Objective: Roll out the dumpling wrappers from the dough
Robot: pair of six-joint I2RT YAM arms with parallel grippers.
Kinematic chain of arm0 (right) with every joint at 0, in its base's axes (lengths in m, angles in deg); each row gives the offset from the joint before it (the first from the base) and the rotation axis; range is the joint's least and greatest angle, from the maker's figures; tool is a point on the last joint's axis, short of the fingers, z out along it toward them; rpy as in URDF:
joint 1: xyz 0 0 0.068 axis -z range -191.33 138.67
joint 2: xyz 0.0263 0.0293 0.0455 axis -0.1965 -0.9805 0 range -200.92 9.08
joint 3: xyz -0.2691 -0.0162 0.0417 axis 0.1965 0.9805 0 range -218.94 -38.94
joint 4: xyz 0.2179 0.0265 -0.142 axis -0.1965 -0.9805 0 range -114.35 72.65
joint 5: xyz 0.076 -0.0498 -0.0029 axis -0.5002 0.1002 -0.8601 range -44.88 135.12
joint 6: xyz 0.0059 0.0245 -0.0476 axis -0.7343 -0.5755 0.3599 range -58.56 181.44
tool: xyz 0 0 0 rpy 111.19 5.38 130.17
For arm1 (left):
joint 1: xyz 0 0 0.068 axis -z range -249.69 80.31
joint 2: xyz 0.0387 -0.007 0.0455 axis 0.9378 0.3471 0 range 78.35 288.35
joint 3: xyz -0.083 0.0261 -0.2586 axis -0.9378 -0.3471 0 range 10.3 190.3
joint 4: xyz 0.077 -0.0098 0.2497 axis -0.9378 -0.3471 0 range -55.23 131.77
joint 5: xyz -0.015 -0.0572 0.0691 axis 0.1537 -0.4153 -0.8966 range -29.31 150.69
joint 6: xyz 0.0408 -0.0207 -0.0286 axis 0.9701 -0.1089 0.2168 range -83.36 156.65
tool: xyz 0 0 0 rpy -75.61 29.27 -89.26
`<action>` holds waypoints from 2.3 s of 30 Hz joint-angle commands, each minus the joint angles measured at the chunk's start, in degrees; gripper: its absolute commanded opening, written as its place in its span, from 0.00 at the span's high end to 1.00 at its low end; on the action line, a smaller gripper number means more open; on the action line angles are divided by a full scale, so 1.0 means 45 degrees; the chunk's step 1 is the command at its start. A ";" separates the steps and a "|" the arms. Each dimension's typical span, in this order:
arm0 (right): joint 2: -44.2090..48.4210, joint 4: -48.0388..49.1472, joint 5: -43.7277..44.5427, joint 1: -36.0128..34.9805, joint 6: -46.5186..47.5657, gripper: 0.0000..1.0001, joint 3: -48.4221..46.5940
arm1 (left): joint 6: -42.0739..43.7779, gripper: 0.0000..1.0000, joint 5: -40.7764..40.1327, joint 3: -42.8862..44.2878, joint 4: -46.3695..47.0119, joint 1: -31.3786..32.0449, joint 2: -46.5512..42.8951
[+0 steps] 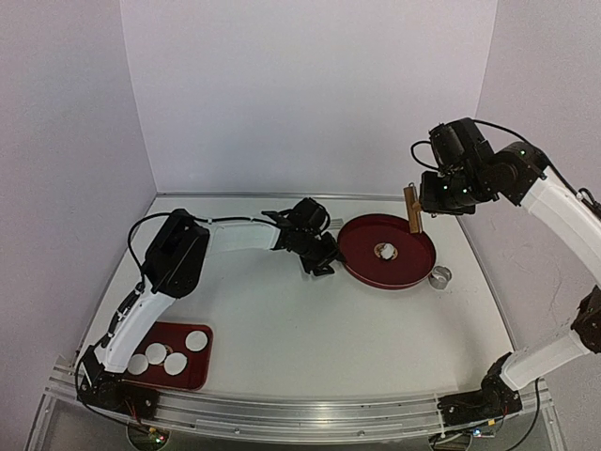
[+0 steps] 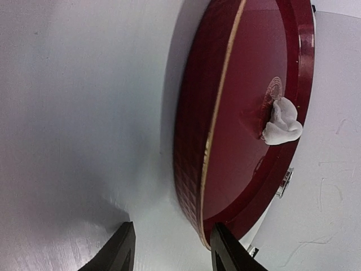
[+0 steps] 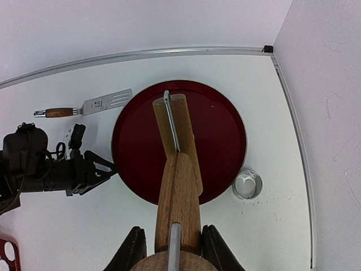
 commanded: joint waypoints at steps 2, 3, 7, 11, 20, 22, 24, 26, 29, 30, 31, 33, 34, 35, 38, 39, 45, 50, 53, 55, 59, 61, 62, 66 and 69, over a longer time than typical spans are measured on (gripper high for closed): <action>0.0136 0.0475 0.0289 -0.0031 0.0664 1.00 -0.0167 | -0.0789 0.58 -0.0280 0.0786 0.0842 -0.0010 0.0708; 0.0126 0.0480 0.0300 -0.0030 0.0745 1.00 -0.0169 | -0.0859 0.60 -0.0309 0.0908 0.0880 -0.0010 0.0859; 0.0105 0.0526 0.0446 -0.0032 0.1094 1.00 -0.0198 | -0.1109 0.66 -0.0472 0.1140 0.0879 -0.0006 0.1272; 0.0058 0.0561 0.0659 -0.0031 0.1445 1.00 -0.0278 | -0.1472 0.77 -0.0693 0.0932 0.0680 -0.0010 0.1360; -0.0217 0.0661 0.0492 -0.0029 0.1717 1.00 -0.0396 | -0.0319 0.96 -0.2179 0.0491 -0.1470 -0.0099 0.0619; -0.0253 0.0733 0.0334 -0.0029 0.1523 1.00 -0.0219 | 0.0285 0.99 -0.2472 0.0119 -0.2026 -0.0180 0.0241; -0.0294 0.0775 0.0101 -0.0028 0.1318 1.00 -0.0002 | 0.0879 1.00 -0.2606 -0.0531 -0.2234 -0.0290 -0.0310; -0.0351 0.0825 -0.0211 -0.0037 0.1094 1.00 0.0114 | 0.1540 1.00 -0.2717 -0.1164 -0.2407 -0.0408 -0.0824; -0.0417 0.0919 -0.0573 -0.0033 0.0780 1.00 0.0220 | 0.2421 1.00 -0.2755 -0.1801 -0.2708 -0.0562 -0.1613; -0.0435 0.0929 -0.0622 -0.0029 0.0652 1.00 0.0223 | 0.2731 1.00 -0.2723 -0.1925 -0.2916 -0.0602 -0.1814; -0.0455 0.0929 -0.0703 -0.0037 0.0563 1.00 0.0241 | 0.3077 1.00 -0.2709 -0.1931 -0.3109 -0.0631 -0.1969; -0.0518 0.0943 -0.1032 -0.0028 0.0452 1.00 0.0275 | 0.3781 1.00 -0.2741 -0.1856 -0.3860 -0.0664 -0.2232; -0.0579 0.0937 -0.1291 -0.0032 0.0459 1.00 0.0299 | 0.4028 1.00 -0.2756 -0.1856 -0.4216 -0.0669 -0.2379; -0.0625 0.0940 -0.1616 -0.0037 0.0460 1.00 0.0332 | 0.4301 1.00 -0.2747 -0.1882 -0.4633 -0.0688 -0.2500; -0.0622 0.0998 -0.2722 -0.0029 0.0430 1.00 0.0727 | 0.5190 1.00 -0.2510 -0.2163 -0.5798 -0.0732 -0.2985; -0.0623 0.1036 -0.3332 -0.0031 0.0523 1.00 0.0873 | 0.5608 1.00 -0.2405 -0.2319 -0.6167 -0.0735 -0.3120; -0.0523 0.1161 -0.6284 -0.0038 0.0486 1.00 0.2060 | 0.7546 1.00 -0.2022 -0.3896 -0.7357 -0.0611 -0.4435; -0.0911 0.1353 -0.9001 -0.0059 0.0084 1.00 0.2697 | 0.8821 1.00 -0.1710 -0.5533 -0.6976 -0.0538 -0.5712; -0.0980 0.2048 -1.0071 -0.0082 -0.0606 1.00 0.3058 | 0.8955 0.90 -0.1597 -0.6070 -0.6831 -0.0537 -0.6243; -0.0936 0.2600 -1.0509 -0.0087 -0.0991 1.00 0.3355 | 0.8876 0.81 -0.1537 -0.6436 -0.6714 -0.0531 -0.6627; -0.1157 0.3426 -1.1112 -0.0143 -0.1408 1.00 0.3712 | 0.8284 0.66 -0.1056 -0.7780 -0.5647 -0.0533 -0.7564; -0.1369 0.3780 -1.1370 -0.0265 -0.1507 1.00 0.3797 | 0.7901 0.63 -0.0664 -0.8391 -0.5004 -0.0555 -0.8011; -0.1477 0.3943 -1.1494 -0.0349 -0.1531 1.00 0.3814 | 0.7734 0.61 -0.0422 -0.8656 -0.4666 -0.0556 -0.8158; -0.1817 0.4126 -1.1213 -0.0589 -0.1773 1.00 0.3805 | 0.7192 0.55 0.0524 -0.9363 -0.3279 -0.0557 -0.8436; -0.2032 0.4124 -1.0704 -0.0597 -0.2132 1.00 0.3857 | 0.6930 0.54 0.0600 -0.9480 -0.2936 -0.0557 -0.8266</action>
